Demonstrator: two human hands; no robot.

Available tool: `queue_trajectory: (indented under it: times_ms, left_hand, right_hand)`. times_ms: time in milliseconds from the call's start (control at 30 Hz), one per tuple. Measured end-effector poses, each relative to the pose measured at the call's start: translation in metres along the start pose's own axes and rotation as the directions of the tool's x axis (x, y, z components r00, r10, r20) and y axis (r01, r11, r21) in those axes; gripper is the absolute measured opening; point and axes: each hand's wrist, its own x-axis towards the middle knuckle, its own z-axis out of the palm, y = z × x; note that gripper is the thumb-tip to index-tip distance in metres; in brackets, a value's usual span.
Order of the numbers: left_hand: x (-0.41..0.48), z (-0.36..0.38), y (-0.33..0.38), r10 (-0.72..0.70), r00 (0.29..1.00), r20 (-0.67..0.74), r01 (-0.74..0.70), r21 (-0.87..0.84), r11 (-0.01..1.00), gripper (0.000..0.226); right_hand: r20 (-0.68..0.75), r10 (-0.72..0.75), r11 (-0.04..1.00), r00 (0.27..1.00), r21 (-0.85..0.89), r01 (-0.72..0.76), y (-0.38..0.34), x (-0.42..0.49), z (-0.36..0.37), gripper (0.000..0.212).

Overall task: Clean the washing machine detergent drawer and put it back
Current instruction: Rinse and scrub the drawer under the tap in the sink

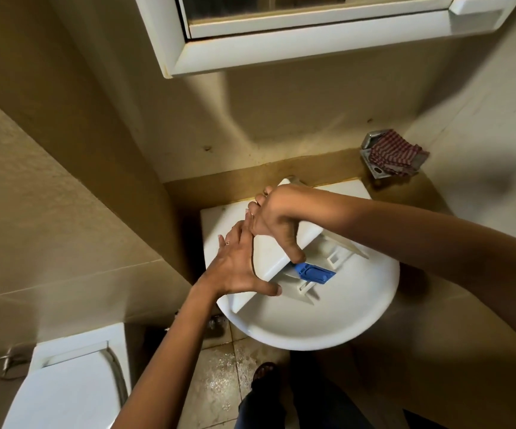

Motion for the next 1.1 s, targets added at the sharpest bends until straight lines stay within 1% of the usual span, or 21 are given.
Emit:
queue_trajectory:
  times_ms: [133, 167, 200, 267, 300, 333, 367, 400, 433, 467, 533, 567, 600, 633, 700, 767, 800, 867, 933, 1000, 1100]
  left_hand:
    - [-0.005, 0.011, -0.005, -0.12, 0.993, -0.023, 0.112, -0.212, 0.971, 0.135]
    - [-0.008, 0.015, -0.008, -0.149, 0.988, -0.031, 0.135, -0.27, 0.953, 0.132]
    - [-0.012, 0.019, -0.011, -0.18, 0.983, -0.04, 0.157, -0.331, 0.931, 0.131]
    - [-0.022, 0.026, -0.017, -0.255, 0.966, -0.049, 0.205, -0.459, 0.865, 0.133]
    - [-0.028, 0.029, -0.019, -0.294, 0.955, -0.044, 0.227, -0.529, 0.817, 0.13]
    - [-0.033, 0.032, -0.019, -0.323, 0.946, -0.034, 0.239, -0.602, 0.762, 0.121]
    - [-0.038, 0.035, -0.018, -0.344, 0.938, -0.024, 0.24, -0.671, 0.701, 0.105]
    - [-0.044, 0.037, -0.016, -0.366, 0.931, -0.011, 0.242, -0.732, 0.638, 0.09]
    - [-0.048, 0.039, -0.015, -0.384, 0.923, 0.002, 0.242, -0.779, 0.578, 0.085]
    - [-0.052, 0.041, -0.015, -0.401, 0.916, 0.017, 0.245, -0.815, 0.526, 0.092]
    - [-0.057, 0.046, -0.014, -0.429, 0.9, 0.077, 0.284, -0.85, 0.443, 0.114]
    - [-0.059, 0.05, -0.014, -0.438, 0.894, 0.091, 0.291, -0.862, 0.415, 0.112]
    - [-0.06, 0.053, -0.014, -0.454, 0.885, 0.102, 0.301, -0.87, 0.39, 0.102]
    - [-0.06, 0.056, -0.013, -0.482, 0.867, 0.124, 0.323, -0.877, 0.356, 0.089]
    - [-0.059, 0.06, -0.011, -0.541, 0.823, 0.175, 0.388, -0.868, 0.311, 0.066]
    - [-0.058, 0.064, -0.012, -0.557, 0.804, 0.209, 0.426, -0.856, 0.293, 0.058]
    - [-0.058, 0.065, -0.011, -0.56, 0.798, 0.224, 0.43, -0.863, 0.267, 0.062]
    - [-0.054, 0.069, -0.012, -0.585, 0.767, 0.265, 0.449, -0.873, 0.193, 0.08]
    - [-0.051, 0.073, -0.011, -0.622, 0.734, 0.273, 0.459, -0.875, 0.157, 0.09]
    - [-0.048, 0.077, -0.006, -0.664, 0.702, 0.257, 0.46, -0.876, 0.147, 0.087]
    - [-0.045, 0.087, 0.002, -0.738, 0.632, 0.237, 0.46, -0.881, 0.111, 0.075]
  right_hand:
    - [0.001, -0.073, 0.995, 0.997, 0.071, 0.073, 0.003, 0.009, -0.004, 0.097]
    - [-0.05, -0.091, 0.99, 0.995, 0.1, 0.096, 0.007, 0.008, -0.004, 0.094]
    - [-0.139, -0.095, 0.986, 0.986, 0.126, 0.112, 0.012, 0.007, -0.002, 0.092]
    - [-0.373, -0.083, 0.946, 0.924, 0.262, 0.191, 0.028, 0.003, 0.006, 0.087]
    - [-0.483, -0.062, 0.879, 0.874, 0.387, 0.277, 0.036, 0.0, 0.014, 0.077]
    - [-0.575, -0.008, 0.771, 0.818, 0.517, 0.372, 0.045, -0.004, 0.024, 0.064]
    - [-0.641, 0.089, 0.631, 0.763, 0.629, 0.454, 0.053, -0.006, 0.036, 0.049]
    - [-0.664, 0.218, 0.469, 0.715, 0.714, 0.52, 0.058, -0.008, 0.05, 0.037]
    - [-0.646, 0.351, 0.305, 0.678, 0.763, 0.569, 0.062, -0.008, 0.066, 0.028]
    - [-0.598, 0.47, 0.172, 0.649, 0.783, 0.597, 0.064, -0.007, 0.081, 0.021]
    - [-0.444, 0.655, -0.021, 0.612, 0.799, 0.601, 0.064, 0.001, 0.113, 0.012]
    - [-0.335, 0.718, -0.129, 0.611, 0.798, 0.589, 0.064, 0.007, 0.129, 0.009]
    - [-0.213, 0.752, -0.246, 0.624, 0.788, 0.565, 0.063, 0.014, 0.145, 0.007]
    - [-0.095, 0.752, -0.357, 0.653, 0.774, 0.524, 0.061, 0.021, 0.161, 0.007]
    - [0.088, 0.668, -0.537, 0.739, 0.744, 0.398, 0.054, 0.039, 0.19, 0.013]
    - [0.194, 0.536, -0.697, 0.822, 0.651, 0.301, 0.047, 0.056, 0.212, 0.013]
    - [0.214, 0.47, -0.776, 0.856, 0.562, 0.285, 0.044, 0.065, 0.219, 0.013]
    - [0.207, 0.37, -0.892, 0.906, 0.352, 0.284, 0.042, 0.081, 0.225, 0.016]
    - [0.193, 0.323, -0.941, 0.926, 0.174, 0.292, 0.043, 0.096, 0.221, 0.016]
    - [0.2, 0.31, -0.95, 0.929, 0.087, 0.298, 0.045, 0.111, 0.213, 0.018]
    - [0.177, 0.281, -0.959, 0.943, 0.013, 0.284, 0.048, 0.128, 0.202, 0.025]
